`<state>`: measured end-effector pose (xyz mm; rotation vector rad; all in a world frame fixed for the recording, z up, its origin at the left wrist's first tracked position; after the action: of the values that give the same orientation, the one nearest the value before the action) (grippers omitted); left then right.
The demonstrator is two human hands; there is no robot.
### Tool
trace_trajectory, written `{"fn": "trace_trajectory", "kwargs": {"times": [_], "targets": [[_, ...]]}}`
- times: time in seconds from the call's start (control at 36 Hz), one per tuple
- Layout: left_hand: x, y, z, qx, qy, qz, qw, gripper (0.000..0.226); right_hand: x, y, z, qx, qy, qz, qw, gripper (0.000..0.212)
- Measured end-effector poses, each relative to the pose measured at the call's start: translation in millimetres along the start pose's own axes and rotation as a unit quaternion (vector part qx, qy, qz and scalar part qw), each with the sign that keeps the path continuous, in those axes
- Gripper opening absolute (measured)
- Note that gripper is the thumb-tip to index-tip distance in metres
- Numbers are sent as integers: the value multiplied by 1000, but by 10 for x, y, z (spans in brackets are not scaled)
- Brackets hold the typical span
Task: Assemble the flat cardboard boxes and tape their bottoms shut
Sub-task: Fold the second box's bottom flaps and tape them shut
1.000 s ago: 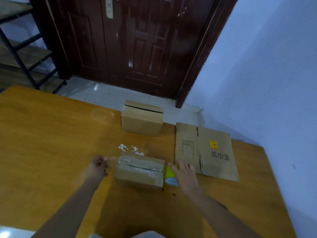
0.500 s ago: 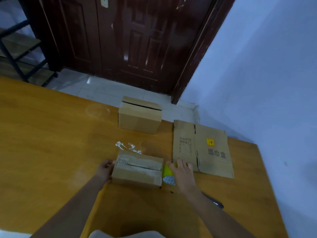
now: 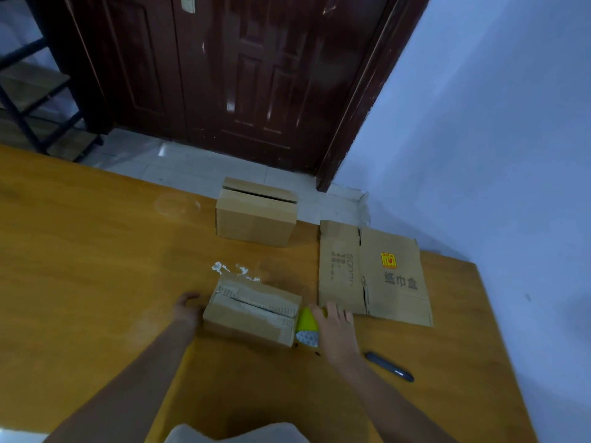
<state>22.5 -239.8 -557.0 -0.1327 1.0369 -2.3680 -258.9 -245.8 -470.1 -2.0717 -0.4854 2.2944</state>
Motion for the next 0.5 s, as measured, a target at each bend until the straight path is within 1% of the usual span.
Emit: {"fn": "trace_trajectory", "kwargs": {"times": [0.06,0.08,0.14,0.19,0.22,0.28,0.33,0.36,0.39,0.42,0.44,0.5], "targets": [[-104,-12,98,31,41,52,997,35,37,7,-28,12,28,-9,999,88],[-159,-18,152,51,63,79,994,34,74,-4,-47,11,41,-4,999,89],[-208,-81,284,111,107,128,980,33,140,-81,-110,-12,52,4,999,80],[-142,-194,390,190,170,143,956,33,169,-113,-172,-14,66,11,998,74],[-72,-265,419,236,206,136,940,32,178,-111,-199,-12,65,28,997,77],[104,-423,414,333,298,109,888,29,161,-90,-251,1,85,9,996,81],[272,-608,359,402,400,103,817,25,139,-119,-306,-2,109,-19,994,69],[334,-651,302,431,438,107,782,24,141,-137,-328,-14,103,-37,994,63],[387,-712,271,452,464,100,756,25,146,-131,-315,-13,99,-28,995,60],[420,-740,232,460,484,89,739,30,155,-123,-313,-7,95,-32,995,58],[456,-763,197,451,500,64,736,38,147,-122,-315,-5,88,-34,996,56],[516,-794,131,415,529,17,740,59,172,-107,-320,1,87,-26,996,56]]}}
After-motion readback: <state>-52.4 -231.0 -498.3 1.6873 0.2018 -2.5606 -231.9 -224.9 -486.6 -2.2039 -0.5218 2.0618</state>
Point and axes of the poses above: each hand's wrist, its own y-axis towards the middle knuckle, its own x-axis out of the palm, z = x × y, the point moved 4 cm from there along y, towards the middle knuckle, and after that the axes turned 2 degrees about x, right-handed, at the moved point
